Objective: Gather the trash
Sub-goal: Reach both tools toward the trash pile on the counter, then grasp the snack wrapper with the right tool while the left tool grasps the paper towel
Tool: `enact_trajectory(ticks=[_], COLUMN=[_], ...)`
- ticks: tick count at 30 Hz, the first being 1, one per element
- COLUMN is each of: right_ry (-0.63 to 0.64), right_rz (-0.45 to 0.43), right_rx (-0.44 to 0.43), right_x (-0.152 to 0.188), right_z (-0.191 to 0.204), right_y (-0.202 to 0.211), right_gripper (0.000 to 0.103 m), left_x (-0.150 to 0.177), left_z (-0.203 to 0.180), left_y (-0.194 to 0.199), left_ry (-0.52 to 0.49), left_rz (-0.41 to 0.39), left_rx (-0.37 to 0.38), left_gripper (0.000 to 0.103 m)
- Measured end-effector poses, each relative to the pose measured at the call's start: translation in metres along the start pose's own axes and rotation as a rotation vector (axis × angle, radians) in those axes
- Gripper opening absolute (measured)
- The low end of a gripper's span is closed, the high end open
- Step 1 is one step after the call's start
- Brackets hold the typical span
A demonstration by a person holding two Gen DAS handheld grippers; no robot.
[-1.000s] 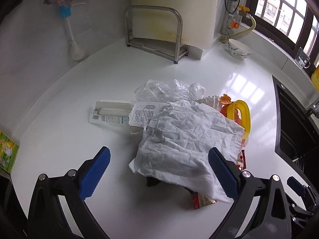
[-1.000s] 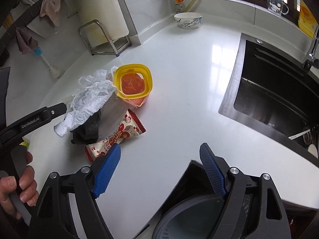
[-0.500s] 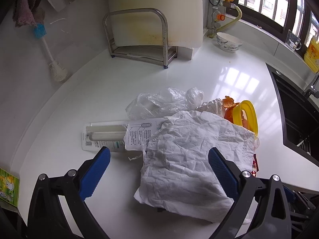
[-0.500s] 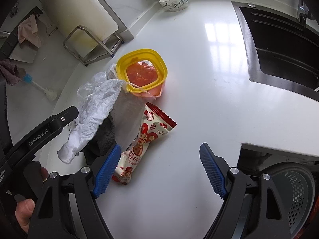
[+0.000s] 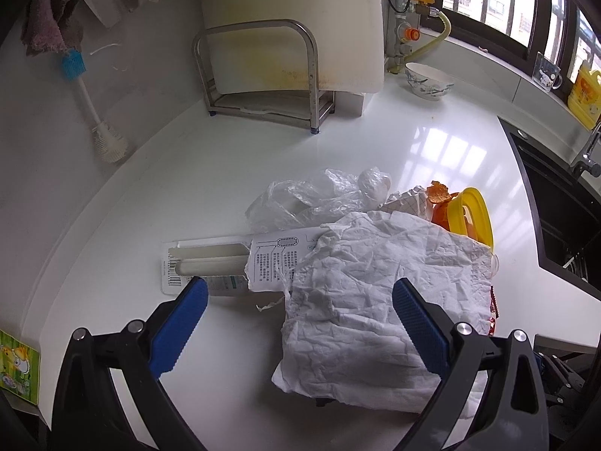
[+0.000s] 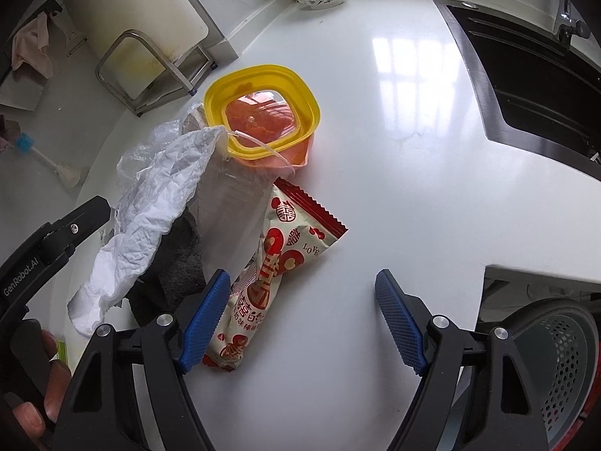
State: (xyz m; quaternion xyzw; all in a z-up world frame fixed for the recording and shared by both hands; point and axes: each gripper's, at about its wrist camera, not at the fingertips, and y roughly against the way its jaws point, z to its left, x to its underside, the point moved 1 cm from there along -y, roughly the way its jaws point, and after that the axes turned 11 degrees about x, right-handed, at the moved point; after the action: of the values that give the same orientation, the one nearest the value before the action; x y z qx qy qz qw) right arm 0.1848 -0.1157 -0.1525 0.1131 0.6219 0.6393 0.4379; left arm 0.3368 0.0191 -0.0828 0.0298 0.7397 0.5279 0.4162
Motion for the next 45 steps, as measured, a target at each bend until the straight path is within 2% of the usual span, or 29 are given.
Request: enact_trajectory(ticks=[1,2,6,8,9,14,19,25,30,32,34,35,36,37,39,45], right_ry=[0.000,0.003,0.022,0.033,0.044,0.074,0.094,0.078,0.074,0.071,0.069,0.067,0.065,0.064,0.062,0.050], right_rz=[-0.004,-0.005,0.002,0.001,-0.005,-0.025,-0.065,-0.076,-0.083,-0.084,-0.084,-0.084,-0.086,-0.088,-0.095,-0.104], right_rx=[-0.001,-0.002,-0.028,-0.048,-0.047,-0.064,-0.027,-0.006,0.001,0.001,0.003,0.003,0.003,0.005,0.007,-0.001], right_x=[0.000,0.000,0.000,0.001,0.001,0.001,-0.001,-0.002,0.001,0.004,0.005,0.006,0.006,0.006,0.006,0.006], right_z=[0.000,0.001,0.003,0.004,0.005,-0.004,-0.029,-0.048,-0.052,-0.054,-0.056,-0.057,-0.059,-0.059,-0.060,-0.066], right_y=[0.000,0.000,-0.001,0.000,0.002,0.011,0.025,0.031,0.032,0.033,0.033,0.033,0.034,0.034,0.036,0.042], right_gripper=[0.073,0.062,0.036,0.019,0.016,0.015,0.015,0.015,0.015,0.015,0.015,0.015,0.015,0.015,0.015,0.015], left_x=[0.000,0.000,0.000,0.001,0.002,0.003,0.004,0.004,0.002,0.001,0.001,0.002,0.003,0.004,0.005,-0.004], left_z=[0.000,0.000,-0.003,-0.004,-0.005,-0.009,-0.014,-0.015,-0.017,-0.022,-0.026,-0.027,-0.027,-0.028,-0.030,-0.027], left_y=[-0.001,-0.001,-0.002,-0.003,-0.004,-0.006,-0.008,-0.031,-0.036,-0.035,-0.040,-0.042,-0.044,-0.044,-0.041,-0.015], left_ry=[-0.002,-0.004,-0.006,-0.003,-0.001,0.005,0.001,0.013,0.012,-0.018,-0.027,-0.025,-0.025,-0.025,-0.024,0.009], left_rz=[0.002,0.004,0.007,0.010,0.012,0.023,0.031,0.074,0.055,0.046,0.068,0.080,0.088,0.092,0.086,0.029], left_rx=[0.001,0.001,0.007,0.012,0.017,0.040,0.063,0.045,0.031,0.020,0.034,0.044,0.052,0.054,0.057,0.086], left_gripper=[0.097,0.097,0.097,0.097,0.097,0.097,0.097,0.097,0.095,0.079,0.046,0.038,0.024,0.015,0.004,0.001])
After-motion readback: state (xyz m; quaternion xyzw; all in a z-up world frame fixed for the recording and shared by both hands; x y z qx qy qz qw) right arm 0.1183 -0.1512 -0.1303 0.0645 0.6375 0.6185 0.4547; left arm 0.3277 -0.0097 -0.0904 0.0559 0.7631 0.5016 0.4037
